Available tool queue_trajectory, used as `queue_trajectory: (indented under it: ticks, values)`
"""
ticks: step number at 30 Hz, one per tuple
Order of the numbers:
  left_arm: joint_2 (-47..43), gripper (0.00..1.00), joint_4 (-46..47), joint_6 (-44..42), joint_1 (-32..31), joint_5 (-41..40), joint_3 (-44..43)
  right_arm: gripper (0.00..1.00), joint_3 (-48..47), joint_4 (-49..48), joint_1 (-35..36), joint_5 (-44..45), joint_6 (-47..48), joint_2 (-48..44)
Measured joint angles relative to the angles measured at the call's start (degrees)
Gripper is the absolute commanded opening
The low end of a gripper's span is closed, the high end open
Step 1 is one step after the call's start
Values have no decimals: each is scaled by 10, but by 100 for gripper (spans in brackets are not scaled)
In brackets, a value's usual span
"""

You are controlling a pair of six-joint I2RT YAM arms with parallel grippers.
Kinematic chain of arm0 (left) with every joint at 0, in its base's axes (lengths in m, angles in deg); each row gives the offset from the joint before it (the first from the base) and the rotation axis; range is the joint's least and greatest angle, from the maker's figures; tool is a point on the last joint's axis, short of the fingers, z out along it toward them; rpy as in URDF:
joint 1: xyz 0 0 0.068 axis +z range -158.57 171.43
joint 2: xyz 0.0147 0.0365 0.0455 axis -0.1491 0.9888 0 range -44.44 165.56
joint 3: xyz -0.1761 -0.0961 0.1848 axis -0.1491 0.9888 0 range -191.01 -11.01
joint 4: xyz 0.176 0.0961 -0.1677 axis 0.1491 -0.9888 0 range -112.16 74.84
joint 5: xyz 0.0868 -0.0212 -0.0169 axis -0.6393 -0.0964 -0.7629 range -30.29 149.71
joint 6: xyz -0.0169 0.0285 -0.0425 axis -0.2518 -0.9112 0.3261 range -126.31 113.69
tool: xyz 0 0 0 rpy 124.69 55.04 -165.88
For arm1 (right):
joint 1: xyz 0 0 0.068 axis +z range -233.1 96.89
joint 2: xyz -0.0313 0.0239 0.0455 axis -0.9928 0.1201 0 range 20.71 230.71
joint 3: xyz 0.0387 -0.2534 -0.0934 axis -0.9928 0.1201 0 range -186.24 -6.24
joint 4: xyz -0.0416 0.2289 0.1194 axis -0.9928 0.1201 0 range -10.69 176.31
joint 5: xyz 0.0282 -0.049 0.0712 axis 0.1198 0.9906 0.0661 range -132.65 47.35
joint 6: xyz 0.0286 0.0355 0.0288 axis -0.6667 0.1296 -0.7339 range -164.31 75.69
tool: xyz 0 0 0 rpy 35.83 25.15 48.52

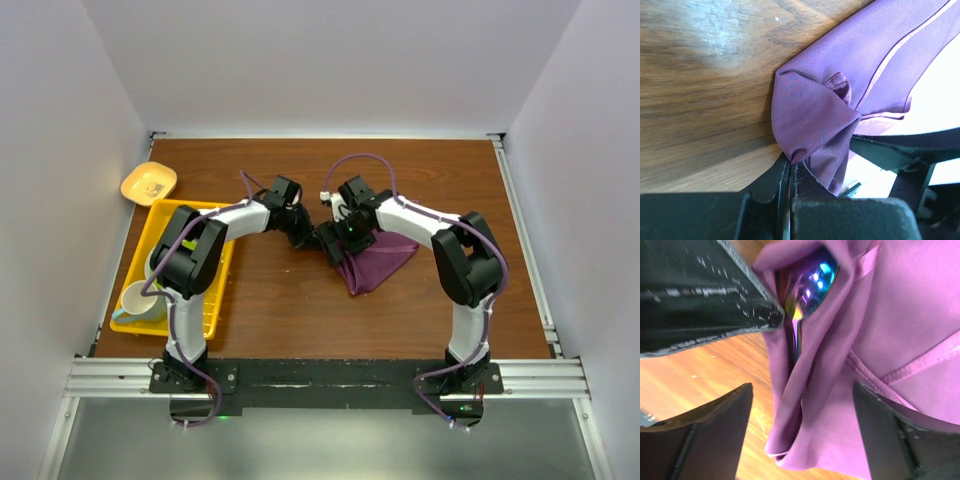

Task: Fold the napkin, place the utensils inside, and roll it up
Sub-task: Roll the napkin with the utensil

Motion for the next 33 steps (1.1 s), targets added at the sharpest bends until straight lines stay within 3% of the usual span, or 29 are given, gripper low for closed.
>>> queue_trajectory:
  ticks: [14,23,29,31,33]
  values:
    - [0,0,0,20,0,13,0,74,78,-61,110,229,1,-44]
    - [-1,0,1,35,2,23,9,46,90,-87,164,336,-17,-45]
    - [-1,0,2,35,7,26,17,8,98,-96,163,343,-16,-45]
    - [-1,0,0,34,10,28,19,4,98,-97,160,335,-13,-45]
    - [-2,6,-3,31,14,30,19,0,95,-97,151,313,-11,-45]
